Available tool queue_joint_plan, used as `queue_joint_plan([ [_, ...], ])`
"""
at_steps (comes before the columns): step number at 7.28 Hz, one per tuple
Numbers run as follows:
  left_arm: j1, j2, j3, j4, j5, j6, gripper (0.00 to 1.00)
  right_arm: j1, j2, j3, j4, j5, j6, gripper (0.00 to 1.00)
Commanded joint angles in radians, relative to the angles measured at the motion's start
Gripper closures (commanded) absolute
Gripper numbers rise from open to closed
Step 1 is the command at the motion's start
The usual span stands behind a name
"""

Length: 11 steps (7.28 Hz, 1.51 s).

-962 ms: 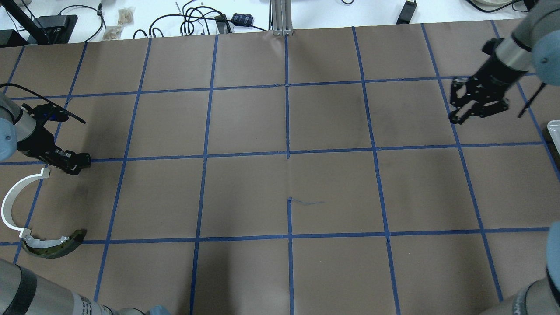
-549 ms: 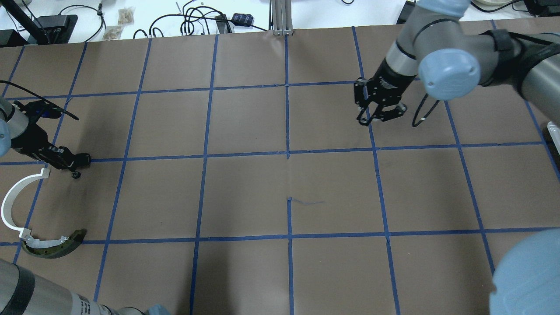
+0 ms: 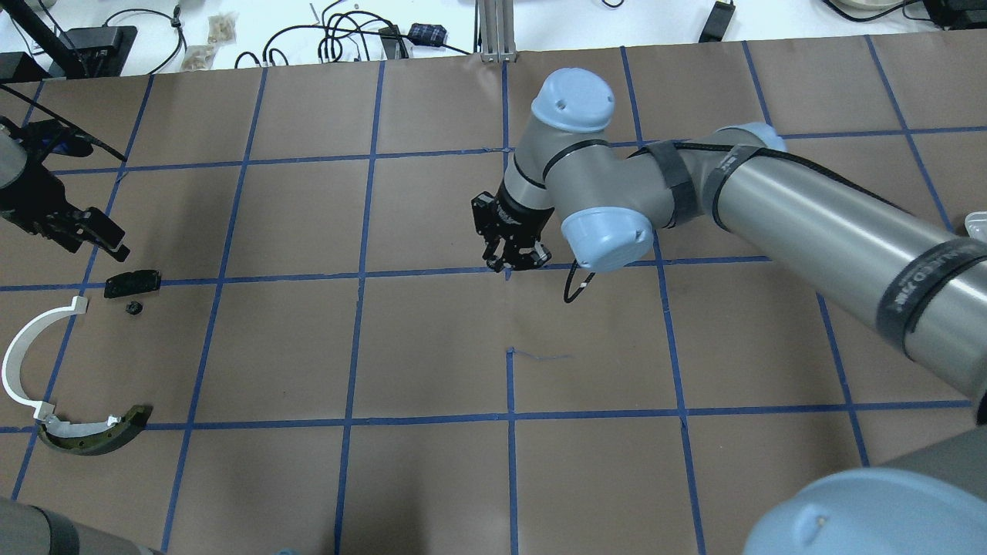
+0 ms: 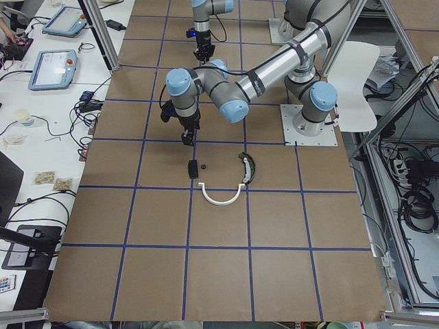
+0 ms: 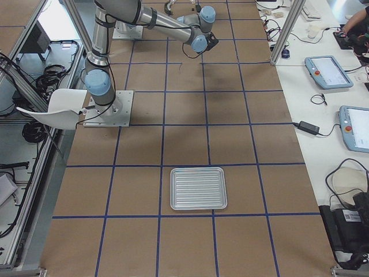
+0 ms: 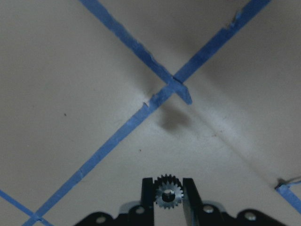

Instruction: Place bearing gear from tray to pile

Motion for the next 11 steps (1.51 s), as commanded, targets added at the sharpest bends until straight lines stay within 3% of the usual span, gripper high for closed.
queue_joint_plan([
  [1, -0.127, 0.049, -0.002, -0.015, -0.013, -0.17, 0.12, 0.033, 0.028, 0.045, -0.016, -0.057, 0.007, 0.62],
  [2, -0.186, 0.052, -0.004, -0.015, -0.013, -0.261, 0.12, 0.021, 0.022, 0.05, -0.028, -0.119, 0.003, 0.01],
  [4, -0.345, 0.043, -0.004, -0.006, -0.017, -0.464, 0.12, -0.044, -0.055, 0.033, -0.016, -0.129, -0.008, 0.0],
  [6, -0.526, 0.014, -0.005, 0.023, -0.017, -0.712, 0.12, -0.242, -0.232, 0.033, 0.176, -0.138, -0.378, 0.0],
  [7, -0.607, -0.009, -0.007, 0.051, -0.074, -0.841, 0.12, -0.357, -0.298, 0.038, 0.249, -0.158, -0.584, 0.0],
  [9, -0.723, -0.084, -0.042, 0.093, -0.086, -0.937, 0.13, -0.517, -0.414, 0.029, 0.432, -0.255, -0.912, 0.0],
  [11, -0.763, -0.152, -0.112, 0.274, -0.09, -1.052, 0.13, -0.556, -0.51, -0.029, 0.63, -0.289, -0.968, 0.0],
])
